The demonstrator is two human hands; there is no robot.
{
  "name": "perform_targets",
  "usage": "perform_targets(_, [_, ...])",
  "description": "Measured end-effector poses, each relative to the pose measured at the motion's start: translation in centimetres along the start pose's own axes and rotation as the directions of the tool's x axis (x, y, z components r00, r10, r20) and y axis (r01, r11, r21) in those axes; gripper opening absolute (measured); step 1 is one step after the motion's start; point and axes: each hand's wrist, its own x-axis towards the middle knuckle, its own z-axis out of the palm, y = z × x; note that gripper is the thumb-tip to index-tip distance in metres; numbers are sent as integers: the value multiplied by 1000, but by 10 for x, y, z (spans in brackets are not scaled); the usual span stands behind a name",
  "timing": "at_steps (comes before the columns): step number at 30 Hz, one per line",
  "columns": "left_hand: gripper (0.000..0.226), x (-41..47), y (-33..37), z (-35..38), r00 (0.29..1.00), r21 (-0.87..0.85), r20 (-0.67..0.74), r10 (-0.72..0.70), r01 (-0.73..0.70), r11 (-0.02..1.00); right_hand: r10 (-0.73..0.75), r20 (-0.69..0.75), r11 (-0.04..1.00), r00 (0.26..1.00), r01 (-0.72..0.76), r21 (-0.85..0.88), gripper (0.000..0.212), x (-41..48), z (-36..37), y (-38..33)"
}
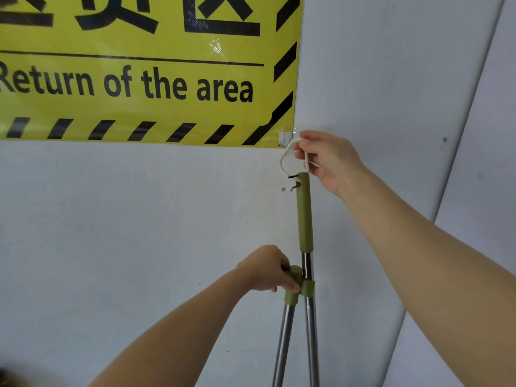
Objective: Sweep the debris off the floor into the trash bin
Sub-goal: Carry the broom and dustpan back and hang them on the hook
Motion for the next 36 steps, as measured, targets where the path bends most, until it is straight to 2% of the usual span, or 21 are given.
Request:
perform_targets(3, [25,4,-5,-1,1000,5,8,-9,9,1000,-120,36,991,992,121,-58,13,13,10,-4])
perform_targets(7, [26,20,-14,0,999,-15,-1,-35,35,999,-207,-39,957,978,194,-214,13,41,19,9])
perform_targets(10, [26,27,-17,16,997,-9,61,-38,39,999,-273,-108,901,956,214,-377,13,48,12,34])
perform_targets(19, [30,30,-36,0,998,-33,11,-56,56,998,-436,-88,815,896,351,-462,16,43,20,42])
perform_targets(29, [23,25,-49,22,996,-43,31,-82,84,996,-411,-133,834,902,313,-455,20,24,7,81])
perform_targets(36, [29,18,-53,42,993,47,-1,-118,118,992,-362,-157,871,919,274,-408,19,-2,5,104])
